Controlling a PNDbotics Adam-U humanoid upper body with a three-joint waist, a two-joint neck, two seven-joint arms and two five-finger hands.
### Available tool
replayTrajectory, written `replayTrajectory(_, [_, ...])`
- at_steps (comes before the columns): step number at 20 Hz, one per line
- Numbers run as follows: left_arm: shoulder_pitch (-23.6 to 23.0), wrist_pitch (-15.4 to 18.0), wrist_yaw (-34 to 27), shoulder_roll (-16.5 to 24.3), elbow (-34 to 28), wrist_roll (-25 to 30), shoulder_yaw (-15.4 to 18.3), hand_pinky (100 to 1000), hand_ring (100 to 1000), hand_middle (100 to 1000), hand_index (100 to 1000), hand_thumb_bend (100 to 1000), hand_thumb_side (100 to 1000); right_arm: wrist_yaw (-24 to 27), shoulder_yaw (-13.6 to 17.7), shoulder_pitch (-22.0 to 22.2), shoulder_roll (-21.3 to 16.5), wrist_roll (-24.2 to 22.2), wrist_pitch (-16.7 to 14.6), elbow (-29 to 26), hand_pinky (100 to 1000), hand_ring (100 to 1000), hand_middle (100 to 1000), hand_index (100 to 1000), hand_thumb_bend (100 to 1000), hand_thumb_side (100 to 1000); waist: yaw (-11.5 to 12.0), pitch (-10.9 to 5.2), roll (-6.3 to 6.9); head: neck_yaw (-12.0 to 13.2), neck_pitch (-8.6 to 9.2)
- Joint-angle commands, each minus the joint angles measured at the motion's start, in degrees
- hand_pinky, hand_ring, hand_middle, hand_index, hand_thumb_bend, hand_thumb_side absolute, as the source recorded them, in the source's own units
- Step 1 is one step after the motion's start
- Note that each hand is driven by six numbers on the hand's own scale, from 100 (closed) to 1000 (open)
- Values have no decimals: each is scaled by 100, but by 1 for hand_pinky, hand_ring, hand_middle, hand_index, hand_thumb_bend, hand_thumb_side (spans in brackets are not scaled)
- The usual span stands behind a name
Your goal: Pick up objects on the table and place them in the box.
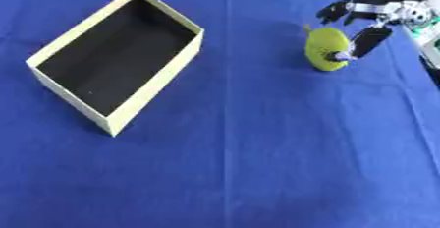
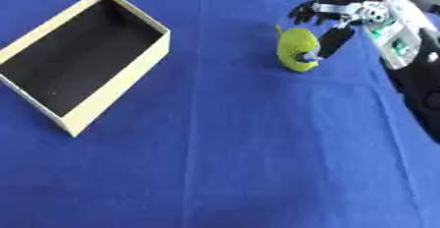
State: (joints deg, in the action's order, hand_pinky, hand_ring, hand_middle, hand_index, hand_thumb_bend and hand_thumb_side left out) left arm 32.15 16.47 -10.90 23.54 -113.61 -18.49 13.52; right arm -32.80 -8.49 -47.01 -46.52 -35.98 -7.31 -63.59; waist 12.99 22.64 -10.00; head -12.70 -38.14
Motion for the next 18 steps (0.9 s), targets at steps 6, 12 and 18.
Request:
replayTrajectory(6, [89,9,-5,56,-98,63,-12,642,701,582,653,100,405,-152,42,-31,-97,66,-12,104,766,788,700,852,349,101,0,-99,42,14,88])
replayTrajectory(12, [86,11,2,64,-98,75,-11,642,699,581,653,100,401,170,11,134,-207,515,117,-279,693,678,488,634,160,222,-21,-114,38,45,50])
replayTrajectory(18, [88,31,13,72,-98,101,-14,642,696,580,653,100,395,748,-166,460,-474,963,343,-910,595,549,403,543,100,278,-39,-137,34,68,20])
